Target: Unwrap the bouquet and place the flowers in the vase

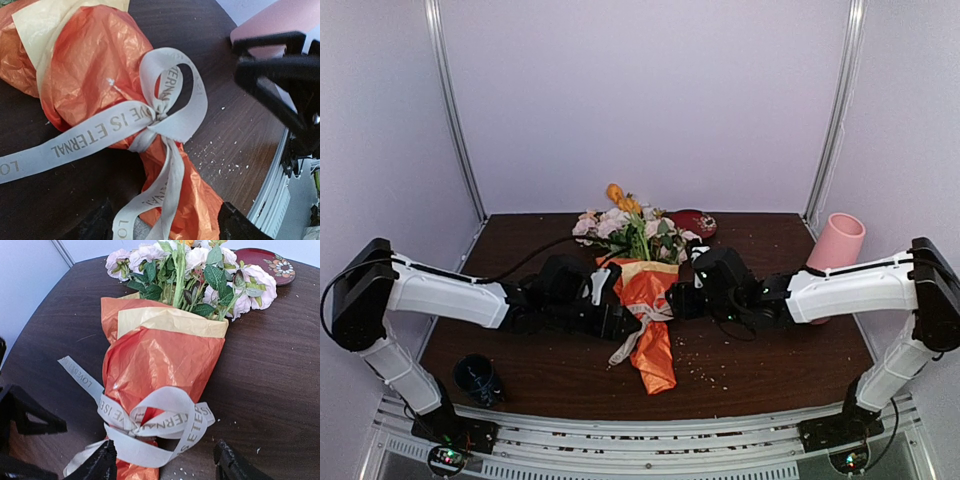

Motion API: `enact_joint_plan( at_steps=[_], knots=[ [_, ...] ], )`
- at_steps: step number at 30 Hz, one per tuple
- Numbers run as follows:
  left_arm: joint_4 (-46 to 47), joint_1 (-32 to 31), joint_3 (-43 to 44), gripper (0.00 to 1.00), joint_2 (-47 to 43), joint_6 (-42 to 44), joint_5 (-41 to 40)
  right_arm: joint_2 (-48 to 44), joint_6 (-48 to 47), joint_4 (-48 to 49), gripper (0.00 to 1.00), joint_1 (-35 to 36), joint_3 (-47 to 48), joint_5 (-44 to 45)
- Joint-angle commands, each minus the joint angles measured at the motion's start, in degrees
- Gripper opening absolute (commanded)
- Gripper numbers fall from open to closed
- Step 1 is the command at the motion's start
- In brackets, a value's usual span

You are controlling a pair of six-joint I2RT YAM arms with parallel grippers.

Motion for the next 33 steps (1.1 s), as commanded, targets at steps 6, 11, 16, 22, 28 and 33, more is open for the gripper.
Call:
enact_joint_plan(
  at_steps=[6,11,16,22,28,33],
  knots=[
    [-0.99,-0.79,1.50,0.60,4.15,3.14,-0.41,5.60,1.05,0.08,0.64,-3.36,5.38,-0.68],
    [-2.19,-0.85,1.77,0.36,4.01,4.95,-0.80,3.55,1.96,1.08,0.65,-3.36,2.87,-0.78],
    [-3.33,-0.79,3.50,0.11,3.78,6.52,-1.78,1.34,2.98,1.85,0.65,-3.36,0.73,-1.13],
    [-8.02,-0.71,7.13,0.00,2.27,7.10,-10.33,-0.16,3.38,2.16,0.66,-3.35,-0.93,-1.54],
    [-10.19,-0.71,6.88,0.00,0.16,5.61,-16.95,0.22,3.70,2.44,0.66,-3.36,-1.78,-2.67],
    [-12.70,-0.70,5.11,0.00,-0.13,3.72,-21.06,0.81,4.00,3.29,0.66,-3.36,-1.79,-3.54]
  ],
)
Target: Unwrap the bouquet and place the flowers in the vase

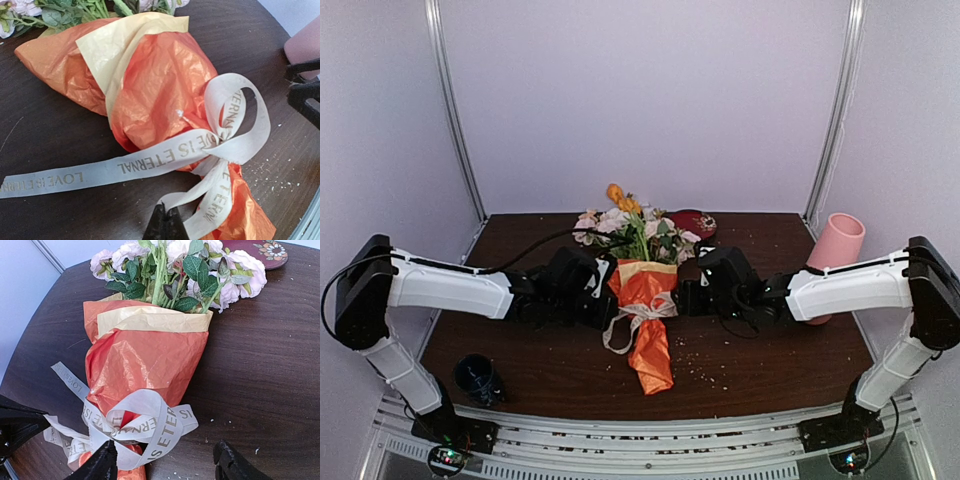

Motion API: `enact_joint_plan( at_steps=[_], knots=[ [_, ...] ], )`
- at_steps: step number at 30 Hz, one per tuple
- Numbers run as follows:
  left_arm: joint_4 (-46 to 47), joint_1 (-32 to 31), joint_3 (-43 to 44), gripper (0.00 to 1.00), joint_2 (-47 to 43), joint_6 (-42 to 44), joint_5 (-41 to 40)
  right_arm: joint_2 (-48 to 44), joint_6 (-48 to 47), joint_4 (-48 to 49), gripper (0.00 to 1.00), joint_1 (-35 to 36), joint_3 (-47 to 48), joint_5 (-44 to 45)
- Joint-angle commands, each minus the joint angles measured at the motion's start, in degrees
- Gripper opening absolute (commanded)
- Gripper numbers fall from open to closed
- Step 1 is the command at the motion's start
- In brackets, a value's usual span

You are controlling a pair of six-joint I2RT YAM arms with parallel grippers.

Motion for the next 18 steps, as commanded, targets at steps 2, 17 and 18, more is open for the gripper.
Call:
enact_joint_plan(
  at_steps=[2,17,18],
  knots=[
    [-2.27,-0.24,-1.95,0.00,-1.73,-1.68,-5.28,-0.14,0.53,1.37,0.66,0.00,-0.51,-1.12],
    [2.02,0.60,-6.04,0.53,-6.71,-2.38,-0.85,0.47,0.97,1.42,0.67,0.11,0.87,-2.99],
    [2.00,1.19,-6.04,0.56,-7.54,-3.15,-1.12,0.32,0.99,1.42,0.68,0.11,0.88,-3.01]
  ],
)
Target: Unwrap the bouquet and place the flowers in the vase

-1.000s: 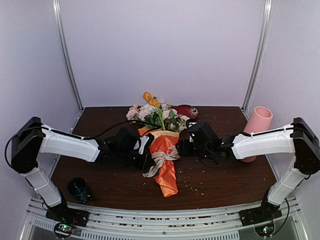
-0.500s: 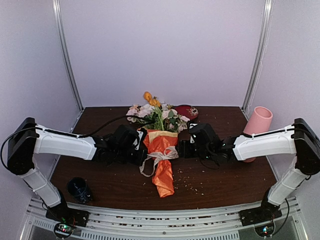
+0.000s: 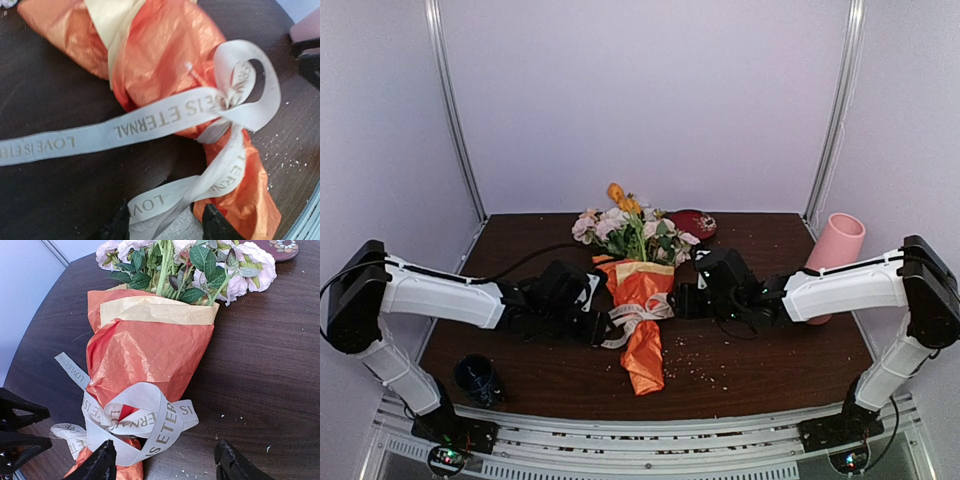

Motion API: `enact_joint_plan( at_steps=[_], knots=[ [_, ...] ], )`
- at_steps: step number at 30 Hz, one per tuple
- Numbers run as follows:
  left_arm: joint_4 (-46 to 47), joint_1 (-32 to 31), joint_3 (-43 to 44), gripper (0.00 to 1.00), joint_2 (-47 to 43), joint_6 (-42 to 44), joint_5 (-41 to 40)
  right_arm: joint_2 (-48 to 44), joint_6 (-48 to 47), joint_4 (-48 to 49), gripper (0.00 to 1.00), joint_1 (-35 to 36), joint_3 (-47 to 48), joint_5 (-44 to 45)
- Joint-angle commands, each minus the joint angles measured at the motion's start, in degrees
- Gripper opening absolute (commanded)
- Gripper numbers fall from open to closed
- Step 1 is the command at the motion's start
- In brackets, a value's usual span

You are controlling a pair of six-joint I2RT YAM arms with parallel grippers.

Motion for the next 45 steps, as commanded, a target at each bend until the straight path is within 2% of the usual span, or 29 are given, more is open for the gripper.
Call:
enact_joint_plan(
  at_steps=[1,6,10,14,19,28,35,41,45],
  knots=[
    [3.23,1.92,-0.15,0.57,-5.52,-3.02,-1.84,-1.05,0.46,0.50,0.68,0.11,1.01,-0.10],
    [6.88,5.39,-2.34,0.64,-8.15,-9.55,-0.76,-0.53,0.81,1.24,0.68,0.43,0.78,-0.75],
    [7.16,7.89,-2.12,0.67,-6.76,-10.35,-0.76,0.05,0.66,1.32,0.68,1.10,0.78,-0.72],
    [5.06,8.46,0.84,0.65,-2.07,-5.74,-1.66,0.06,0.02,0.74,0.68,1.63,0.78,-0.14],
    [4.07,8.19,4.79,0.63,3.04,-0.18,1.14,0.07,0.05,1.04,0.69,1.74,0.02,0.02],
    [5.37,2.72,6.66,0.65,8.49,2.55,2.79,0.69,0.52,1.74,0.69,1.85,-0.66,-0.10],
    [3.94,1.71,7.77,0.68,11.10,3.08,-3.13,1.55,0.34,1.31,0.69,1.90,0.05,-0.34],
    [0.10,1.71,12.03,0.69,13.02,7.45,-10.97,1.68,0.64,1.21,0.69,1.94,-0.06,-0.45],
    [-1.32,1.70,14.36,0.69,15.10,9.85,-12.97,1.88,0.84,1.38,0.69,2.10,0.02,-0.46]
  ],
)
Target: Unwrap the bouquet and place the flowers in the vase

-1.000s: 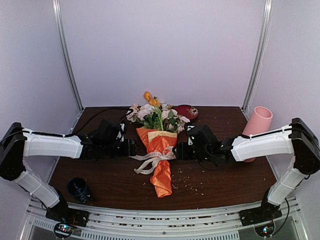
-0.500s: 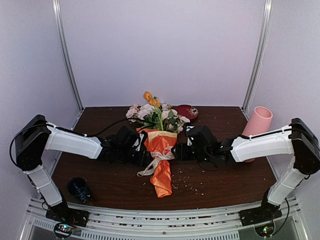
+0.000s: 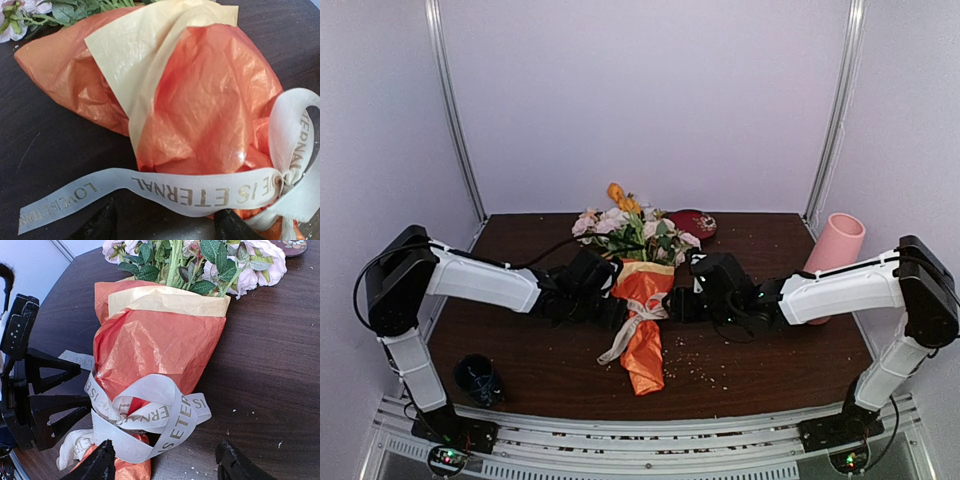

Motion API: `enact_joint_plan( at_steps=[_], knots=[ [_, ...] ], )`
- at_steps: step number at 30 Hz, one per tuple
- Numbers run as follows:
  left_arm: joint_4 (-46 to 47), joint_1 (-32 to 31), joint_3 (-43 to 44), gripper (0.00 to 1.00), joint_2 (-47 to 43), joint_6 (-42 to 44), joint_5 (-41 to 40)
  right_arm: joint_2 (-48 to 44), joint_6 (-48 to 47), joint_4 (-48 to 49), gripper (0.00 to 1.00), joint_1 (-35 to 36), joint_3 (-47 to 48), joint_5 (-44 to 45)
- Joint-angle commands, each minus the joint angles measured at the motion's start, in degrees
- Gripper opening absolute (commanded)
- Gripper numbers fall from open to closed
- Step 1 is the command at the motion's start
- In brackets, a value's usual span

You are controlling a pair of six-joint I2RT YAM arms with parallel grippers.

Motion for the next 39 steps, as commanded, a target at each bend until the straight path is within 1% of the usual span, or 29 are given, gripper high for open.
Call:
enact_joint_plan(
  at_steps=[1,7,10,12,18,23,25,28,29,31,32,35,39],
  knots=[
    [-1.50,0.22,3.28,0.69,2.64,4.31,-4.88,0.89,0.21,0.59,0.69,0.55,0.02,-0.07],
    [-1.59,0.21,5.02,0.67,5.88,5.22,-5.68,0.99,0.67,1.40,0.69,1.21,-0.14,-0.26],
    [-2.23,0.22,6.06,0.65,6.14,5.15,-5.79,1.24,1.58,2.77,0.69,2.04,-1.13,-0.74],
    [-2.78,0.22,5.98,0.65,4.93,5.05,-5.70,1.18,2.07,3.51,0.69,2.63,-2.04,-0.92],
    [-3.50,0.15,1.63,0.68,-1.08,3.55,-5.94,0.06,2.48,5.45,0.70,2.96,-4.61,-1.02],
    [-3.80,0.59,-0.37,0.69,-5.96,-1.60,-4.34,-1.04,2.29,6.43,0.70,2.94,-4.84,-0.79],
    [-3.79,1.18,-1.07,0.69,-8.47,-5.22,-3.40,-1.73,2.08,6.41,0.70,2.91,-4.91,-0.64],
    [-4.13,2.26,-2.71,0.69,-12.62,-14.11,-4.92,-2.49,1.99,6.40,0.70,2.98,-5.37,-0.15],
    [-3.91,2.79,-3.87,0.76,-14.21,-17.75,-5.37,-2.67,1.97,6.39,0.70,2.92,-5.51,-0.04],
    [-1.02,3.61,-7.74,0.84,-18.16,-25.54,-4.75,-3.00,2.22,6.48,0.70,2.93,-5.72,0.06],
    [1.60,4.16,-10.01,0.85,-19.26,-28.74,-3.31,-3.12,2.32,6.48,0.70,2.97,-5.87,0.10],
    [7.29,5.07,-14.36,0.82,-21.80,-40.18,1.62,-3.59,2.58,6.57,0.70,3.04,-6.27,0.14],
    [12.34,4.92,-15.45,0.83,-18.12,-52.18,10.95,-3.98,2.73,6.56,0.70,3.01,-6.59,0.18]
  ],
)
